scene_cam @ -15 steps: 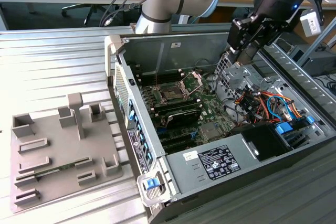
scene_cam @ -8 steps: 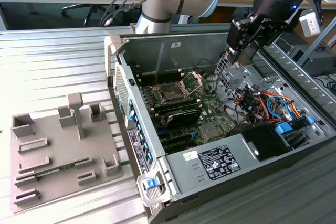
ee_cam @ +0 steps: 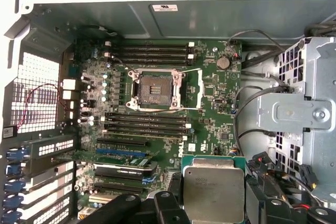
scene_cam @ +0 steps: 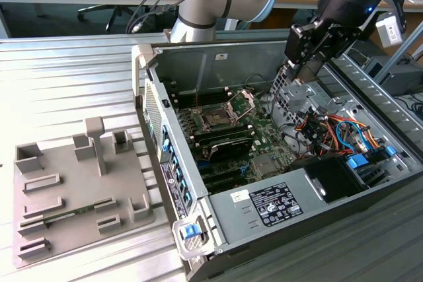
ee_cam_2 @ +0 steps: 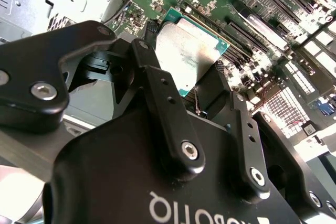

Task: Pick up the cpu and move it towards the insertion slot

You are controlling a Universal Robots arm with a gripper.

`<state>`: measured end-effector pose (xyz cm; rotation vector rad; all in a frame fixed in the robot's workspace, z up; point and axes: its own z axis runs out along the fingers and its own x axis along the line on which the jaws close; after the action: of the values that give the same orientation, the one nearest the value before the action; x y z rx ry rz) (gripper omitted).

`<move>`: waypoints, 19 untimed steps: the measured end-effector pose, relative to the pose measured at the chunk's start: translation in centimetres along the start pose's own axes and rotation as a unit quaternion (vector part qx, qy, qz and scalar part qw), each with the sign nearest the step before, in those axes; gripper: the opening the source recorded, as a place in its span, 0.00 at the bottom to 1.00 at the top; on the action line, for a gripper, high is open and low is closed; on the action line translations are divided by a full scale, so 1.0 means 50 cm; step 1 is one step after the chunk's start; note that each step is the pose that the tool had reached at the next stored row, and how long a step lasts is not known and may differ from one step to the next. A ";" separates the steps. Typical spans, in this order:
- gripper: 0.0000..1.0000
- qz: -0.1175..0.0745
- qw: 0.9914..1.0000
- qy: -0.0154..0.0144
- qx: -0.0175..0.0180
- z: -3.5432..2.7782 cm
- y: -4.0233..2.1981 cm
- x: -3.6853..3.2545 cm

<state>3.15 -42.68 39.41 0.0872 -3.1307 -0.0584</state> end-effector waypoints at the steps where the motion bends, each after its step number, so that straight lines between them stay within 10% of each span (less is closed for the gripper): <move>1: 0.55 0.000 1.000 0.000 0.000 0.000 0.000 0.000; 19: 0.55 0.000 1.000 0.000 0.000 0.005 0.001 0.003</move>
<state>2.99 -42.65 39.17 0.0871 -3.1306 -0.0585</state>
